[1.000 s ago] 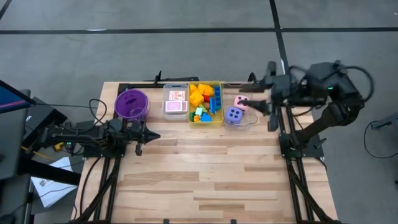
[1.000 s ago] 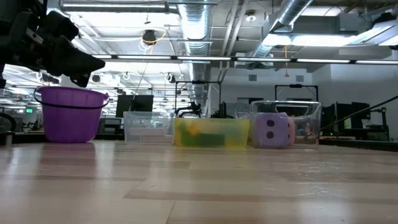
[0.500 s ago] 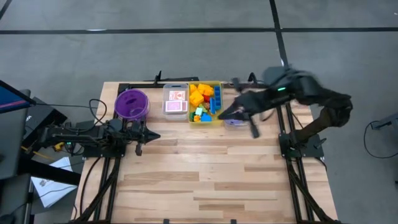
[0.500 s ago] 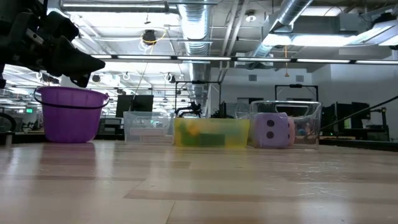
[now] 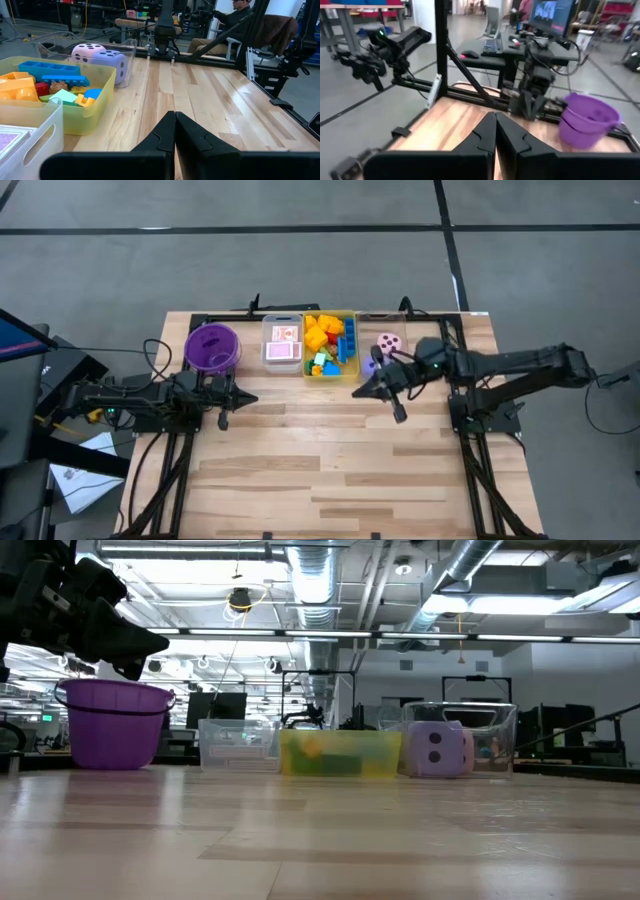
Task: Pick & Place Toys
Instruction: Return to Home Position
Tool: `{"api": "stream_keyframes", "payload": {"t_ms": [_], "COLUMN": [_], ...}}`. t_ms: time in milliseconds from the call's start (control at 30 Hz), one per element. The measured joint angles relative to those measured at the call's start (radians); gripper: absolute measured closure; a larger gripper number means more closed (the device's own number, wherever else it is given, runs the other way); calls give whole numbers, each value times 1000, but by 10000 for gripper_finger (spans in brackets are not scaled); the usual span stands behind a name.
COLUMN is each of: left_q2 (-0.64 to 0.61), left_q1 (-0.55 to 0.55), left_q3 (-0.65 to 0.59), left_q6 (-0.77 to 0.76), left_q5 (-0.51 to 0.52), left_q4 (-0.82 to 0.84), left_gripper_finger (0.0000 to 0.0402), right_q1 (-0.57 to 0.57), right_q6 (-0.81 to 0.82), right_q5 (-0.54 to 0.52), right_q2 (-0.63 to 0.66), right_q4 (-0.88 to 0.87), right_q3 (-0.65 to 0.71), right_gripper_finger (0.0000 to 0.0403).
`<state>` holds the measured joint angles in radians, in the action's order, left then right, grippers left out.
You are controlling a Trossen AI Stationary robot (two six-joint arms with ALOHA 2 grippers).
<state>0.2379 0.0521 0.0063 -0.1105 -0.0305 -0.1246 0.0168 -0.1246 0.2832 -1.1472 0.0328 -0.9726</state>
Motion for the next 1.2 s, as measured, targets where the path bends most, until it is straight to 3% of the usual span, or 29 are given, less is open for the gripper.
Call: {"api": "stream_keyframes", "payload": {"t_ms": [267,600,900,1200], "left_q2": [0,0,0,0], "left_q1": [0,0,0,0], "left_q3": [0,0,0,0], "left_q6": [0,0,0,0], "left_q5": [0,0,0,0], "left_q4": [-7,-13,-12,-12], "left_gripper_finger": [399,399,399,399], "right_q1": [-32,-77,-85,-109], "right_q6": [-9,46,47,47], "right_q5": [5,5,5,4], "right_q2": [156,343,522,745], "right_q4": [462,660,651,425], "right_q3": [474,839,965,965], "right_gripper_finger": [402,403,403,403]}}
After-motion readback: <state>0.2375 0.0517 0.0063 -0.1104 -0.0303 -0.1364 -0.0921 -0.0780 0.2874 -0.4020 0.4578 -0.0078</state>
